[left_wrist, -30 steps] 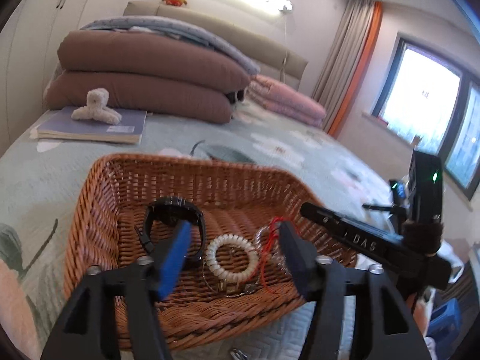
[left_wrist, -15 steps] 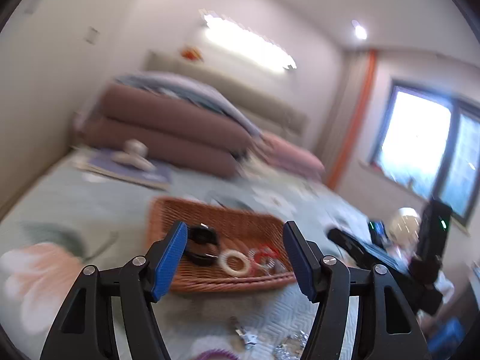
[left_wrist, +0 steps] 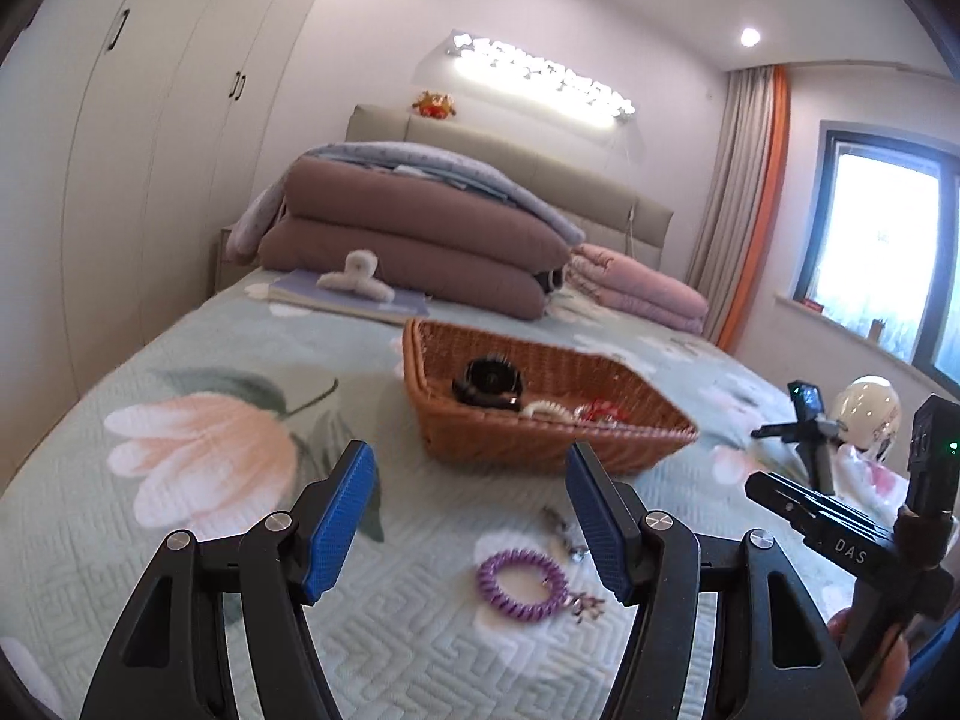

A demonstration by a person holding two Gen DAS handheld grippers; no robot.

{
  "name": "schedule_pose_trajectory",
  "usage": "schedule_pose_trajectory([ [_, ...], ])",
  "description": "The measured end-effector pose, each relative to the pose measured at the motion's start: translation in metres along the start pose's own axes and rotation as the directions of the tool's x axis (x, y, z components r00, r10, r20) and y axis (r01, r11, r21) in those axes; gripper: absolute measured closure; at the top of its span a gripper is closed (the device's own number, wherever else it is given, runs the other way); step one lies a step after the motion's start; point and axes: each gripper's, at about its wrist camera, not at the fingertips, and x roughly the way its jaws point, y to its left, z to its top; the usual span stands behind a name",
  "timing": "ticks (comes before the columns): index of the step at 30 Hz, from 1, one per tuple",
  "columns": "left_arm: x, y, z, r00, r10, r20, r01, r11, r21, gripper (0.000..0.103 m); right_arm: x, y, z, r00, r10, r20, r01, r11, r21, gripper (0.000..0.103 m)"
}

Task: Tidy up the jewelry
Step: 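Move both grippers back toward the remaining jewelry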

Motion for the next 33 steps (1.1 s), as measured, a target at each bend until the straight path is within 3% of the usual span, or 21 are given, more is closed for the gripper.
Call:
schedule_pose_trajectory([
  [4, 0.008, 0.002, -0.010, 0.999, 0.047, -0.004, -0.047, 0.999, 0.013, 0.036, 0.013, -0.015, -0.009, 0.999, 0.020, -0.041, -0.018, 0.999, 0.048, 0.070],
  [14, 0.038, -0.001, -0.023, 0.988, 0.062, -0.138, -0.057, 0.997, 0.042, 0.036, 0.049, -0.013, -0.019, 0.981, 0.017, -0.192, -0.012, 0.999, 0.031, 0.070],
  [17, 0.044, 0.002, -0.024, 0.985, 0.040, -0.169, -0.035, 0.999, 0.029, 0.040, 0.051, -0.022, -0.020, 0.979, 0.039, -0.200, -0.025, 0.997, 0.071, 0.070],
  [23, 0.066, 0.003, -0.031, 0.957, -0.007, -0.291, 0.015, 1.000, 0.026, 0.041, 0.059, -0.048, -0.023, 0.965, 0.107, -0.241, -0.059, 0.979, 0.197, 0.069],
  [26, 0.071, 0.001, -0.034, 0.950, 0.007, -0.312, 0.005, 0.999, 0.038, 0.048, 0.065, -0.033, -0.023, 0.957, 0.093, -0.275, -0.060, 0.990, 0.125, 0.069],
  [30, 0.078, -0.002, -0.037, 0.935, -0.006, -0.356, 0.025, 0.998, 0.049, 0.058, 0.069, -0.006, -0.026, 0.954, 0.004, -0.299, -0.009, 1.000, -0.015, 0.070],
  [33, 0.082, -0.008, -0.041, 0.918, -0.044, -0.394, 0.075, 0.995, 0.064, 0.058, 0.071, 0.001, -0.028, 0.951, -0.034, -0.308, 0.018, 0.998, -0.056, 0.069],
])
